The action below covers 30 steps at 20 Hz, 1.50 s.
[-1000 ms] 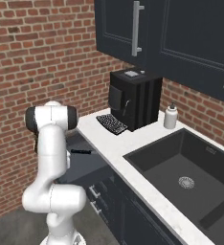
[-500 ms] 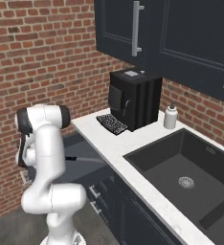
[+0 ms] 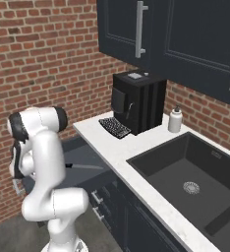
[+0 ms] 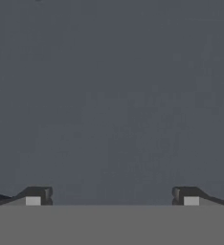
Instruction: Pick up the knife from the drawer and place it on the cutting board. Then place the meat from the plate to the cutting board.
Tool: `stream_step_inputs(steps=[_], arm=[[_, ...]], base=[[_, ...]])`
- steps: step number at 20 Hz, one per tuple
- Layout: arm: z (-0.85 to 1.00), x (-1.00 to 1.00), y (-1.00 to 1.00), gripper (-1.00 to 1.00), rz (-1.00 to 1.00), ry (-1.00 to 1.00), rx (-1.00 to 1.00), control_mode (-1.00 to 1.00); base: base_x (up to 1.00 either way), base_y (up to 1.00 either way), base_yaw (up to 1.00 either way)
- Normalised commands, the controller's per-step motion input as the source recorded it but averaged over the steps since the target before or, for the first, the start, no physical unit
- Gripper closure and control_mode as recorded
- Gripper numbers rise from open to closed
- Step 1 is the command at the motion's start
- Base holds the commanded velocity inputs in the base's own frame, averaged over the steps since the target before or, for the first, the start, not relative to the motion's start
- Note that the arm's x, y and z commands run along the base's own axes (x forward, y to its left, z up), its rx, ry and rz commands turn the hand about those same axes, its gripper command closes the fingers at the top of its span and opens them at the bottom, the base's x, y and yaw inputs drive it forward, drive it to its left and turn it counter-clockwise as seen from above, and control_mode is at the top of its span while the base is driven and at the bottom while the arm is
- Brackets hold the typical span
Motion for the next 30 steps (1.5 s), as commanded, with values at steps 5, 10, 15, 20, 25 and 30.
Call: stream_step_inputs(steps=[5,10,15,20,25,30], arm=[[0.61,0.45,-0.11,-1.0,-0.06,0.0,-0.01,-1.0],[0.56,0.35,-0.2,-1.0,-0.08,0.0,0.0,-1.0],[0.2,0.13,-0.31,-1.0,-0.01,0.0,0.0,-1.0],[0.0,0.19,-0.42,-1.0,-0.04,0.0,0.0,-1.0],[0.0,0.15,-0.27,-1.0,-0.11,-0.02,0.0,-1.0],[0.0,0.17,-0.07,-1.0,-0.09,0.0,0.0,-1.0]], base=[[0.0,0.0,0.0],[0.0,0.0,0.0],[0.0,0.0,0.0],[0.0,0.0,0.0],[0.0,0.0,0.0],[0.0,0.0,0.0]])
